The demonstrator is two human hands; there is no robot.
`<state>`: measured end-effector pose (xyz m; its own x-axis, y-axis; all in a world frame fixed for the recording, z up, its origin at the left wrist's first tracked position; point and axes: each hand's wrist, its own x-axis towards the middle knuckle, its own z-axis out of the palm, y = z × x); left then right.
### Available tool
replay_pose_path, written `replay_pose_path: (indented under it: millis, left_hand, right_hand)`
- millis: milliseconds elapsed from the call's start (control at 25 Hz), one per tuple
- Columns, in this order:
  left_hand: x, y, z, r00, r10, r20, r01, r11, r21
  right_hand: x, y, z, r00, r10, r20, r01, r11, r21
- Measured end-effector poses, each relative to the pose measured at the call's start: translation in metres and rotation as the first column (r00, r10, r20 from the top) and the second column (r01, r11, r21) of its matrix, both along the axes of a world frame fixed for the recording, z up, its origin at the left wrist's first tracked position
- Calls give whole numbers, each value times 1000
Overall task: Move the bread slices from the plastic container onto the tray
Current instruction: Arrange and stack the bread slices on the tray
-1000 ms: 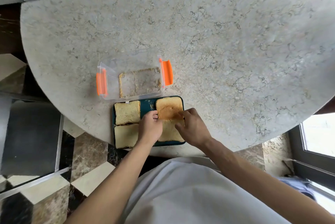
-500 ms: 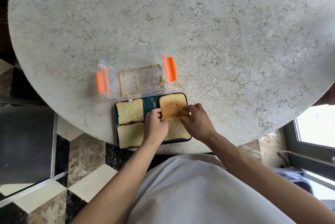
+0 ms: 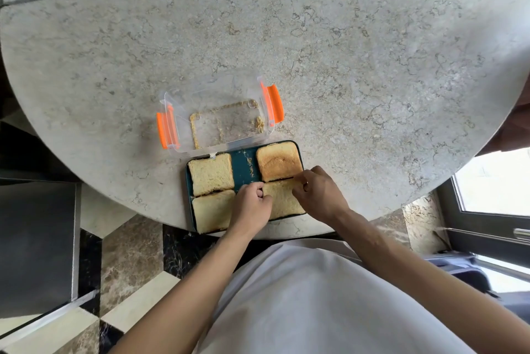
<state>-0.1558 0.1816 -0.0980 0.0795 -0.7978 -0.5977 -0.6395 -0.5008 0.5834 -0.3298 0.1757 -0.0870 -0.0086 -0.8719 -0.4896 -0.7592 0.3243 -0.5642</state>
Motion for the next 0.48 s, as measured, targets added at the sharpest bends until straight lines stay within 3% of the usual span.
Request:
replay_pose_path:
  millis: [200,480]
  left_hand:
    - [-2,-1,9,999,-34,-3,34,999,-13]
    - [-5,4,6,1000,25,-8,-24,1000,12]
  right_hand:
    - [-4,5,0,996,65,-69,-66,998,-9]
    - [-4,7,-1,995,85,-50,-84,996,20]
